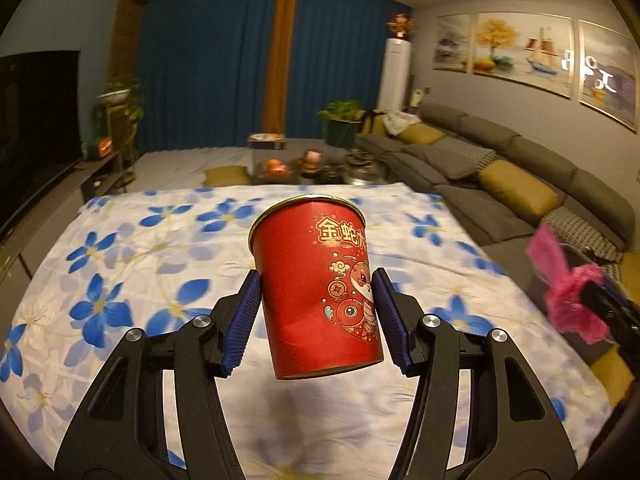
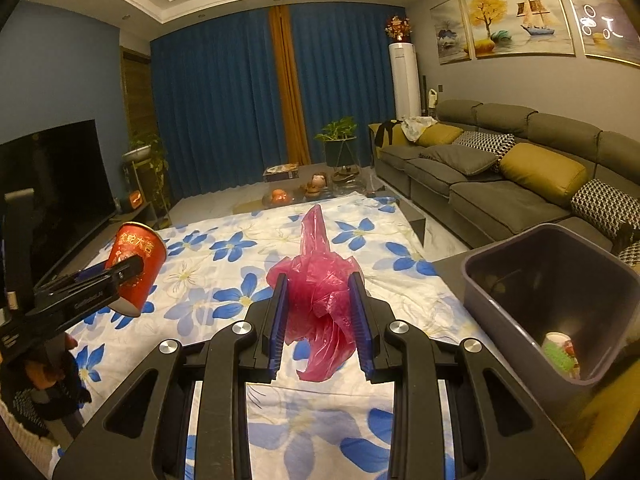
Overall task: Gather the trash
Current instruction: 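Carry the red paper cup and pink bag over the grey bin with both tools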
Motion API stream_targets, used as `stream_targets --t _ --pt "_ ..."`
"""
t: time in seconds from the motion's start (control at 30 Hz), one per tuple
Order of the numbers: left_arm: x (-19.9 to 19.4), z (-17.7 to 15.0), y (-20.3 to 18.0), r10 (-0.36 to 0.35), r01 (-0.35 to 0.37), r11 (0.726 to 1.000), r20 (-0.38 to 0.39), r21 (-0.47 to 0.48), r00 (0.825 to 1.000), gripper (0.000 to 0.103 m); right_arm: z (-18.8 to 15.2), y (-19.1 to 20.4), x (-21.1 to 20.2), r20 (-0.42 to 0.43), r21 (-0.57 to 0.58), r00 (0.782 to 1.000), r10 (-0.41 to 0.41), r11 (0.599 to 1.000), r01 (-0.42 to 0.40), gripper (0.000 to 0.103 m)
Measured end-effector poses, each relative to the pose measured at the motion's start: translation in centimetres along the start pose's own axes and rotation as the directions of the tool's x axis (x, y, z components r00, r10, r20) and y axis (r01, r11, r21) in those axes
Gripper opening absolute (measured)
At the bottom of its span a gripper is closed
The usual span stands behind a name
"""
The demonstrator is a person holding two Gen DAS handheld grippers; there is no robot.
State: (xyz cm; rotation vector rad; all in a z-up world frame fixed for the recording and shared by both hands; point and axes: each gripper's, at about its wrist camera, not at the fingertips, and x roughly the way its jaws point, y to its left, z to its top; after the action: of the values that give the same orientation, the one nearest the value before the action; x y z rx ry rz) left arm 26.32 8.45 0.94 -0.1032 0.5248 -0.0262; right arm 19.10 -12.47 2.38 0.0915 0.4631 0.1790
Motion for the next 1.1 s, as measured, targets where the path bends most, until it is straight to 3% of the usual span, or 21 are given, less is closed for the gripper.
stream_targets --t 0.27,0.47,0.8,1.1 --pt "-1.4 0.2 -7.2 -0.122 0.120 0.990 0.012 0.074 0.993 0.055 -0.1 -3.0 -1.8 0.019 0.023 0.998 -0.056 0.998 0.055 0.030" --pt "-1.6 0.4 -13.3 -0.220 0.216 0.967 0.011 0.131 0.976 0.055 -0.1 -5.9 -2.7 0.033 0.054 0.993 -0.110 0.993 0.108 0.030" --pt "0.0 0.4 -23.2 -0.393 0.389 0.902 -0.016 0.189 0.919 0.055 -0.6 -12.9 -4.0 0.060 0.128 0.967 -0.248 0.963 0.239 0.031" --pt "3.6 -0.5 -29.9 -0.490 0.496 0.841 -0.083 0.216 0.868 0.057 -1.7 -17.9 -4.1 0.059 0.210 0.946 -0.320 0.930 0.302 0.031"
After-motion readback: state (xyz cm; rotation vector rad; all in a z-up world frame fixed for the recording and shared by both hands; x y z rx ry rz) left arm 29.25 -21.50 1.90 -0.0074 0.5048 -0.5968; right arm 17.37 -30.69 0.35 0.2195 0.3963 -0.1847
